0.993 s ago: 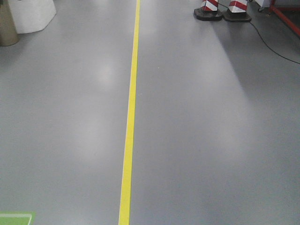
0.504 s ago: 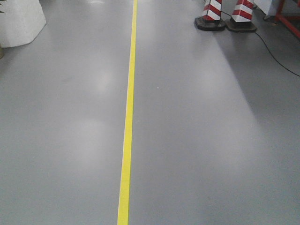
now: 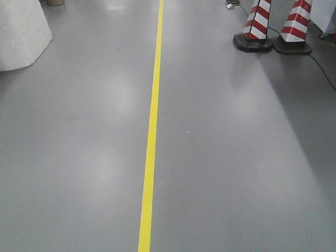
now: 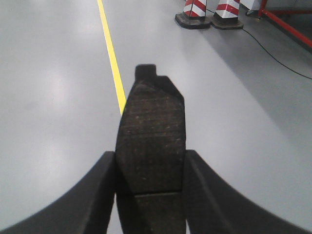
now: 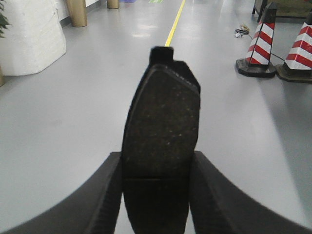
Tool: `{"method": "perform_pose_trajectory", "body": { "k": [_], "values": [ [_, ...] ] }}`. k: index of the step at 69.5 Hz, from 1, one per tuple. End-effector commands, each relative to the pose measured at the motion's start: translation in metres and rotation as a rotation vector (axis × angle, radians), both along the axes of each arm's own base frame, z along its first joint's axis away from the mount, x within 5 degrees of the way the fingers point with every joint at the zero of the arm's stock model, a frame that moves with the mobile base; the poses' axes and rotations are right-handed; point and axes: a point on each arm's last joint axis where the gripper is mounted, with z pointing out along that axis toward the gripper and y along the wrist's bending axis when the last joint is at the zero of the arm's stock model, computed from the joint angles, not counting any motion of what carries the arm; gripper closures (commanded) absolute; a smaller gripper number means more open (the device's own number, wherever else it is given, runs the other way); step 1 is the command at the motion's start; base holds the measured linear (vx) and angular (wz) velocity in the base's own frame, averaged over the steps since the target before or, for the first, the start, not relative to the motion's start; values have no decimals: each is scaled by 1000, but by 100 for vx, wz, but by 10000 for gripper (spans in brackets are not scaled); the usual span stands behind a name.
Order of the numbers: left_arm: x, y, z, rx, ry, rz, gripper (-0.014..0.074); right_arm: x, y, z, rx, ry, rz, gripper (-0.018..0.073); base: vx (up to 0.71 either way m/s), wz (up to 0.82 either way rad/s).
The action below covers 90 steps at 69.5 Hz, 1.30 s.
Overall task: Move and align brake pads A on conveyor
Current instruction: 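Drive along the yellow floor line past the striped cones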
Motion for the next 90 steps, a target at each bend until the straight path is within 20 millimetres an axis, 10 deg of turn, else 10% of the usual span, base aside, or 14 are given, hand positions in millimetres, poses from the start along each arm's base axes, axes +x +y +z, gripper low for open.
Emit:
{"method": "perform_pose_trajectory", "body": {
  "k": [1,90],
  "values": [
    [3,-2,15,-33,-100,-12,602,2,-1,18,5,-115,-9,565,83,-3],
    [3,-2,15,-33,-100,-12,602,2,-1,18,5,-115,-9,565,84,-7]
  ]
}}
